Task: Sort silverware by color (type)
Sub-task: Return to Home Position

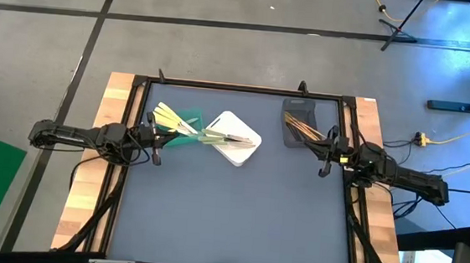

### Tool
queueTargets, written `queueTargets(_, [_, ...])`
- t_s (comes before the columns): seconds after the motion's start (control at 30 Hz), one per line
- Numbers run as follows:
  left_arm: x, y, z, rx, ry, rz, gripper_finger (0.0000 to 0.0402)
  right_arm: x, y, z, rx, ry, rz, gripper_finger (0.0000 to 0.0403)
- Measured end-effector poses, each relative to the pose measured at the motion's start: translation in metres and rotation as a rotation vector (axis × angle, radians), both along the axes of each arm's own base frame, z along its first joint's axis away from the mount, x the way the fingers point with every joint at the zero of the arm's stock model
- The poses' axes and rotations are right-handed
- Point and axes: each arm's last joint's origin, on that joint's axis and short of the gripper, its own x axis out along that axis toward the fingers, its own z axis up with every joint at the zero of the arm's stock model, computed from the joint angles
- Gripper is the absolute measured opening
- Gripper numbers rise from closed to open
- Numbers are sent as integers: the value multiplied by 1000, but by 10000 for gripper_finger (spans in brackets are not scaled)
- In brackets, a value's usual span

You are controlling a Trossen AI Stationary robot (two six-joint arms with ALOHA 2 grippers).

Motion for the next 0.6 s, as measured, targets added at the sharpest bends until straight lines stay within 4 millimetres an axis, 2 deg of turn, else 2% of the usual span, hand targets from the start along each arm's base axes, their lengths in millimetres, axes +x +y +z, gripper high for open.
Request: queueTargets(0.6, [0,0,0,-1,2,0,1,1,0,-6,-8,84,0,5])
